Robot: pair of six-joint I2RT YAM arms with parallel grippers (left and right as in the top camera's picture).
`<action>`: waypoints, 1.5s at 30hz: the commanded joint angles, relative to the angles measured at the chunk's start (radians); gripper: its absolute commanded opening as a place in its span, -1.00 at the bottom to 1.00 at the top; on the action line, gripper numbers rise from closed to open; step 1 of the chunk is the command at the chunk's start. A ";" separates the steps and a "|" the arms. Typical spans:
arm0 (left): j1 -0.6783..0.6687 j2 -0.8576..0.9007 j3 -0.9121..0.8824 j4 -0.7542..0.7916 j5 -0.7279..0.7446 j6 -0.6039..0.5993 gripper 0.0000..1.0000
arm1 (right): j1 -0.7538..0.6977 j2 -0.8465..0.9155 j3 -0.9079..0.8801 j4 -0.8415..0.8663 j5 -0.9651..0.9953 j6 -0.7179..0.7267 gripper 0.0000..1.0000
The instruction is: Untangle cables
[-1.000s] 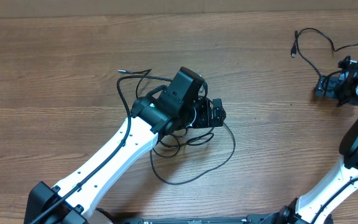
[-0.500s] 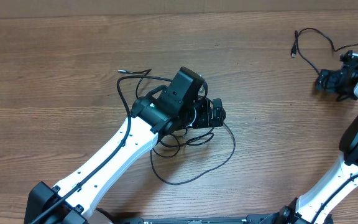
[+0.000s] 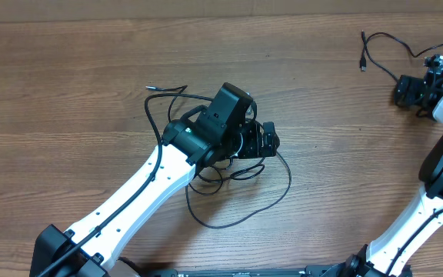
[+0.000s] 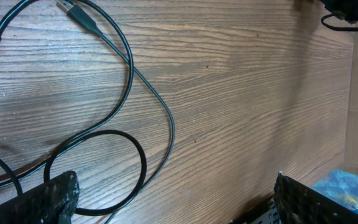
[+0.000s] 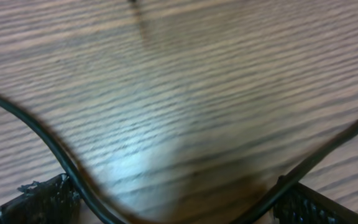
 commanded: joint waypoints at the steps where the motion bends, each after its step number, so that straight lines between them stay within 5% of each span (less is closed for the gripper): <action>1: 0.003 0.003 0.015 0.000 -0.010 0.023 0.99 | -0.002 0.059 -0.018 0.029 0.061 -0.019 0.99; 29: 0.003 0.003 0.015 0.000 -0.010 0.023 0.99 | -0.001 0.059 0.060 0.227 -0.037 0.008 1.00; 45: 0.003 0.003 0.015 0.000 -0.010 0.023 0.99 | 0.000 -0.094 0.418 -0.382 -0.050 0.003 1.00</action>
